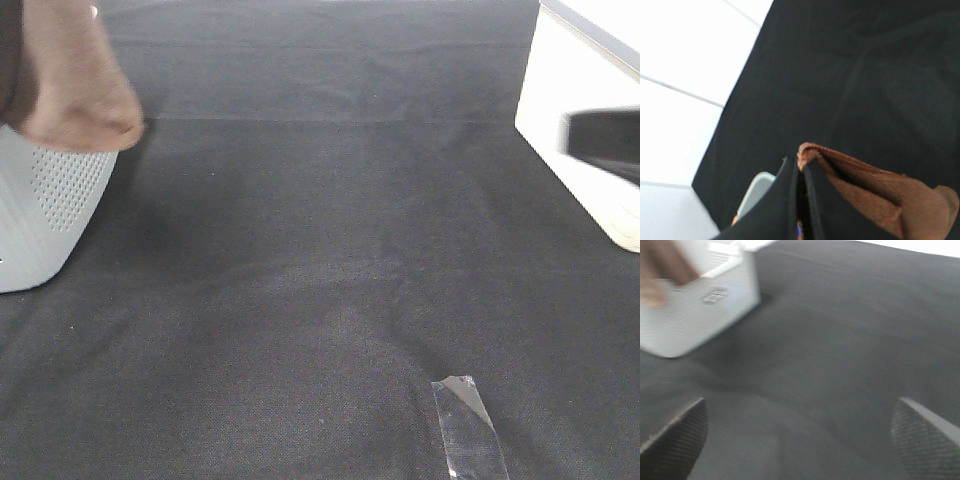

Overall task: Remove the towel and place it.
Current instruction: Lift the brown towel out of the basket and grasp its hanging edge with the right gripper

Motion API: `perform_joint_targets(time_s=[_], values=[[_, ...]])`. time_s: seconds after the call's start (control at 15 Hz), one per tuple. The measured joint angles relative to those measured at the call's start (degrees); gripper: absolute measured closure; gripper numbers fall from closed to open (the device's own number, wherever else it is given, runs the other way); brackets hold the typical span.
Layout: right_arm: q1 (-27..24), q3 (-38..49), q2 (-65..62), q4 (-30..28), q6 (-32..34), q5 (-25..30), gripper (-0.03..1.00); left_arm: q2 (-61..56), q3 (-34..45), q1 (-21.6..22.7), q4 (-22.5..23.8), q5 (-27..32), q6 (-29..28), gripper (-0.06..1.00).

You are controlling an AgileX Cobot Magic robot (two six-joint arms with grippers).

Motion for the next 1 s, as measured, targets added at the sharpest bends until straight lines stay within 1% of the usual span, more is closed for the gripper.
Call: perform_joint_targets(time_s=[0.07, 0.13, 0.2, 0.27, 0.33, 0.47, 0.53, 0.67, 0.8, 0.87, 0.93, 1.0], values=[[0.0, 0.0, 2.12, 3.67, -5.56, 1.38, 0.02, 0.0, 0.0, -0.57, -1.38, -0.57, 0.11, 0.94], [0.0, 0.0, 6.82, 11.57, -14.73, 4.98, 0.02, 0.0, 0.0, -0.8, -2.23, -0.92, 0.34, 0.94], [0.0, 0.0, 12.15, 19.65, -23.15, 9.91, 0.02, 0.0, 0.0, -0.86, -4.93, -2.01, 1.09, 0.94], [0.0, -0.34, 17.65, 25.21, -28.88, 15.07, 0.02, 0.0, 0.0, -0.86, -8.71, -2.98, 2.81, 0.94], [0.0, -1.49, 22.69, 27.1, -32.2, 18.96, 0.02, 0.0, 0.0, -0.92, -12.32, -3.61, 4.98, 0.94], [0.0, -5.73, 32.89, 28.07, -34.15, 26.36, 0.02, 0.0, 0.0, -0.92, -19.14, -4.53, 10.49, 0.94], [0.63, -8.77, 37.01, 28.42, -34.26, 28.82, 0.02, 0.06, 0.0, -0.92, -21.49, -4.81, 12.26, 0.94], [4.93, -15.24, 43.95, 28.88, -34.09, 29.51, 0.02, 0.4, 0.0, -0.92, -23.84, -5.61, 13.52, 0.94], [11.4, -22.63, 48.82, 28.53, -32.31, 28.99, 0.02, 1.26, 0.0, -0.92, -26.01, -5.61, 13.52, 0.94], [15.58, -27.62, 52.02, 27.04, -30.02, 27.44, 0.02, 2.12, 0.0, -0.92, -27.67, -5.67, 13.69, 0.94], [16.27, -28.88, 52.54, 26.18, -29.11, 27.22, 0.02, 2.29, 0.0, -0.92, -27.96, -5.73, 13.69, 0.94], [17.93, -31.11, 53.57, 24.01, -27.56, 26.76, 0.02, 2.64, 0.0, -0.92, -28.25, -5.9, 13.69, 0.94]])
